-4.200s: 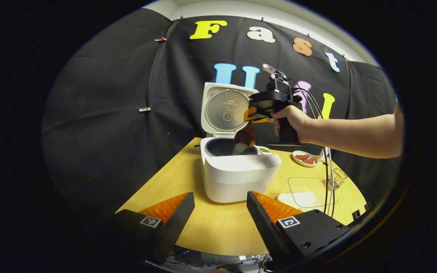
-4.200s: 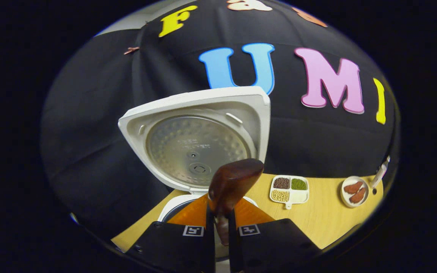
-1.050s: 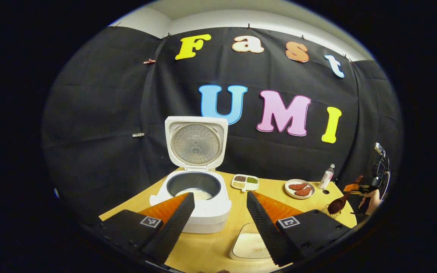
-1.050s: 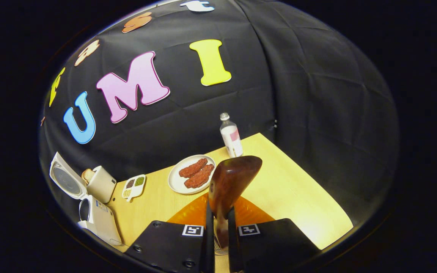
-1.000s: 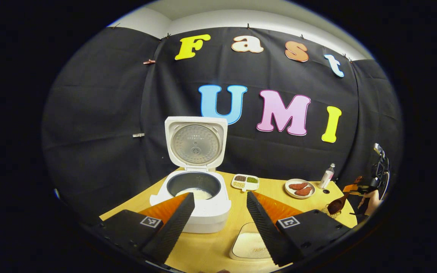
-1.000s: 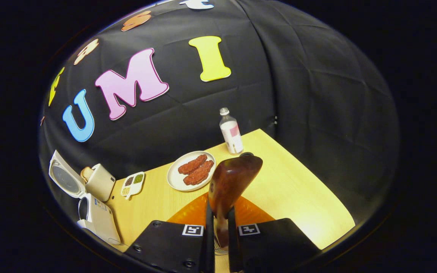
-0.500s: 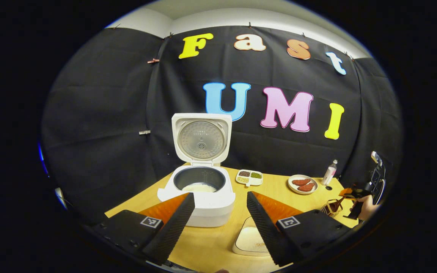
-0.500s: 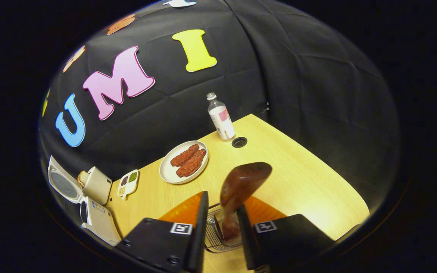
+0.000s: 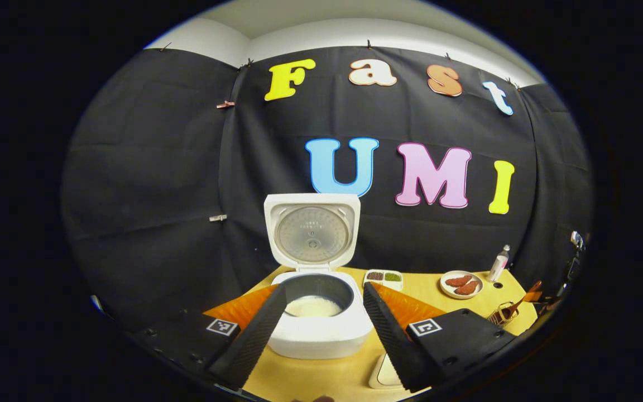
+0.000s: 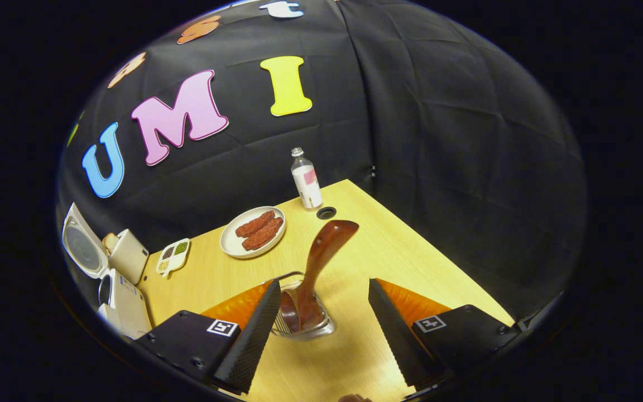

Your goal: Close the left gripper, press the button to open the rice cooker; take a wooden spoon from the chopstick holder with the right hand, scoop a spoonful of rice and pour it into the rice cooker, then put the wooden spoon back into the chopstick holder.

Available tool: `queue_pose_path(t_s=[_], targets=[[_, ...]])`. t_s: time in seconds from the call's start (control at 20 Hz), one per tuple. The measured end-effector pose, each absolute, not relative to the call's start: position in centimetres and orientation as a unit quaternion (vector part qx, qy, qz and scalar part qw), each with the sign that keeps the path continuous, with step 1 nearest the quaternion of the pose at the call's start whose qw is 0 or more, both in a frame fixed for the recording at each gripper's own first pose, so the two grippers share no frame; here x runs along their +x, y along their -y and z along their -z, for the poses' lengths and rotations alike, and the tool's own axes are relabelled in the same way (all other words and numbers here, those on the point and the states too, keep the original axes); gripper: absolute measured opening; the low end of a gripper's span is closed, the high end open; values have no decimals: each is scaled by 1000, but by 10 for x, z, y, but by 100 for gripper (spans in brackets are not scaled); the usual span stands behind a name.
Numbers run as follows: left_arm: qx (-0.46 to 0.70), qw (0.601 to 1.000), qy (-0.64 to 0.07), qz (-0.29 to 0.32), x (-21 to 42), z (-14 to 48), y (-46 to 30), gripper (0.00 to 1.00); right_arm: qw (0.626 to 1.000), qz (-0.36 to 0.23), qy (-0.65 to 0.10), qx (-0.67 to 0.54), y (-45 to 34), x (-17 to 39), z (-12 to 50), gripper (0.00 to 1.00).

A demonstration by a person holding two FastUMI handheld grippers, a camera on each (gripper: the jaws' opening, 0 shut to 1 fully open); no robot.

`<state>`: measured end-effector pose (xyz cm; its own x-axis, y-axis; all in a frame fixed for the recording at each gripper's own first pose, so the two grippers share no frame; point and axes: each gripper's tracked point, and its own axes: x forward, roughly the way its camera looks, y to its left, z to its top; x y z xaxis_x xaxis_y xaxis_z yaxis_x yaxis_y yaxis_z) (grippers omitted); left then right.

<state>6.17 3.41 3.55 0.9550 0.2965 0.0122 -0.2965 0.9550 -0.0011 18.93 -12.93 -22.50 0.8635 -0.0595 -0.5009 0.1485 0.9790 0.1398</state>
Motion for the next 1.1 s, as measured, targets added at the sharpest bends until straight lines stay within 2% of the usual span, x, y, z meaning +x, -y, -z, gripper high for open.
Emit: queue_pose_path(t_s=[0.2,0.5,0.65,0.85,1.1], targets=[[-10,990,13,-137,92,-90,-50,96,965,49,-251,51,146,149,214,99],[15,991,29,-130,142,-153,-74,95,969,79,-229,46,162,80,196,99],[0,991,43,-125,167,-179,-89,95,971,56,-230,18,154,55,193,99],[-11,991,41,-125,208,-202,-121,94,978,38,-204,-15,140,47,171,99],[39,992,26,-121,274,-207,-151,94,985,27,-169,-32,115,51,143,99]])
